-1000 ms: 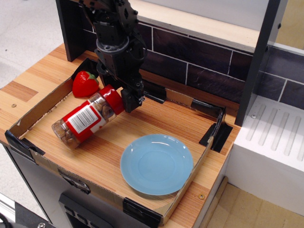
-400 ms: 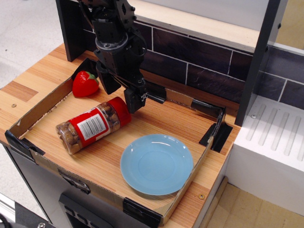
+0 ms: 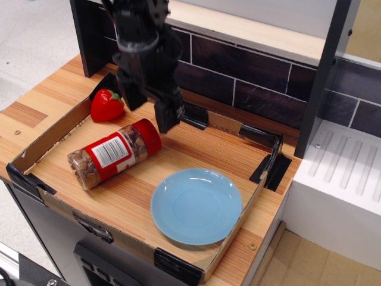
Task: Topple basil bottle
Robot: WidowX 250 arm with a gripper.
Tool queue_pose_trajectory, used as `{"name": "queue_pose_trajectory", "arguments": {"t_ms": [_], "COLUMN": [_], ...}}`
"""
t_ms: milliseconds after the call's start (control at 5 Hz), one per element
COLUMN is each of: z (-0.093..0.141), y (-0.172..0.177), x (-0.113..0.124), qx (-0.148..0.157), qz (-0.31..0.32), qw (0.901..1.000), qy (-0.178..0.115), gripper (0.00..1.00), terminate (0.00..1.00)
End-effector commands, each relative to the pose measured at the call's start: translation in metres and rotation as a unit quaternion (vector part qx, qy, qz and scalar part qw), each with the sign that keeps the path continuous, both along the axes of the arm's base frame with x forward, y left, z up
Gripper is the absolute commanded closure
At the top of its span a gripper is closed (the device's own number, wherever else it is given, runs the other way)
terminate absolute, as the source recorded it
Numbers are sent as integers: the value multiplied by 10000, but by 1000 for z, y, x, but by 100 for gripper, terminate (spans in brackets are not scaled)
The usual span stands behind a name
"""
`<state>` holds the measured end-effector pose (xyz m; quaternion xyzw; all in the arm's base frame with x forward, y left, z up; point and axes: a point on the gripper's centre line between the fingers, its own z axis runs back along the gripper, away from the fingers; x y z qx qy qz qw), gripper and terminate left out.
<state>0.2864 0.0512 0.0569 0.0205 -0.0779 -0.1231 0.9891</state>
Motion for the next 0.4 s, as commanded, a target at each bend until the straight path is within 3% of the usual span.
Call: {"name": "queue_pose_trajectory", "arguments": {"t_ms": [0,200], "z": [20,20], "y": [0,0], "x": [9,9], "qx": [65,65], "qz": [-29,-29], "qw": [9996,9996], "qy": [-279,-279], "gripper": [0,0], "terminate": [0,100]}}
